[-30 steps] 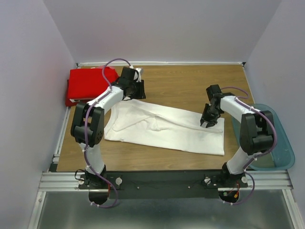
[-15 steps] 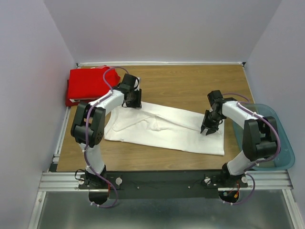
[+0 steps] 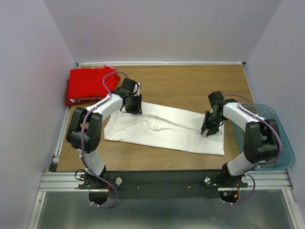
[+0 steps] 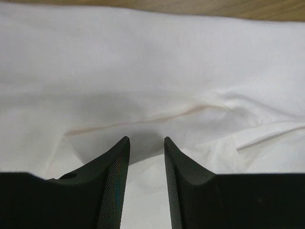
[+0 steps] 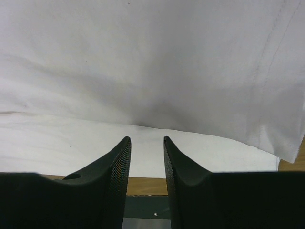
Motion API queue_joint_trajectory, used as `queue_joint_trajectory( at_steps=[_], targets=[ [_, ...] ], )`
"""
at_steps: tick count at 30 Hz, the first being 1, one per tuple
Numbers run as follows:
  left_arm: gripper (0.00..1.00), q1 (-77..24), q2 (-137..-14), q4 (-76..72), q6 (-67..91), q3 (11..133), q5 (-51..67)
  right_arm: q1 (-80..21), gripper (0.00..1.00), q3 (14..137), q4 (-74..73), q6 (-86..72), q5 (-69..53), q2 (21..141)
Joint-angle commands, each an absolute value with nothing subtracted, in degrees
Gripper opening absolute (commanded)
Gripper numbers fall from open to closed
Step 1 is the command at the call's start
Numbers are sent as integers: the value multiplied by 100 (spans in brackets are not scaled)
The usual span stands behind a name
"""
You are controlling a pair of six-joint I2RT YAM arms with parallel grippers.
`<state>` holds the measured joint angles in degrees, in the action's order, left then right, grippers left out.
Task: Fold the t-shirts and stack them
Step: Fold the tshirt
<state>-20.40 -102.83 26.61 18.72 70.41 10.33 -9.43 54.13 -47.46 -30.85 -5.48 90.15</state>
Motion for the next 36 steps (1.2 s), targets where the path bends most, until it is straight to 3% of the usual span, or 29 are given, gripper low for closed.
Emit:
queue_joint_trajectory(
  at_steps=[1,9,13,16,27,36],
  targets=[
    [43,-2206,-9923,2979,1863,6671,1573,-958,41,5352,-4825,-3094,-545,8895],
    [42,-2224,-9213,3296,1784,6311,2295,-958,41,5449,-4825,-3050,-492,9000],
    [42,-2206,-8834,3304,1960,6617,1514,-967,41,5519,-4816,-3067,-536,9018],
    [45,-2145,-8693,3340,2109,6829,92,-958,41,5572,-4773,-3076,-554,9052],
    [52,-1881,-9553,3085,2259,7031,-141,-958,41,5792,-4746,-3129,-624,9097],
    [52,-1863,-9861,2901,2303,6864,-53,-958,41,5687,-4746,-3243,-624,8939]
  ],
)
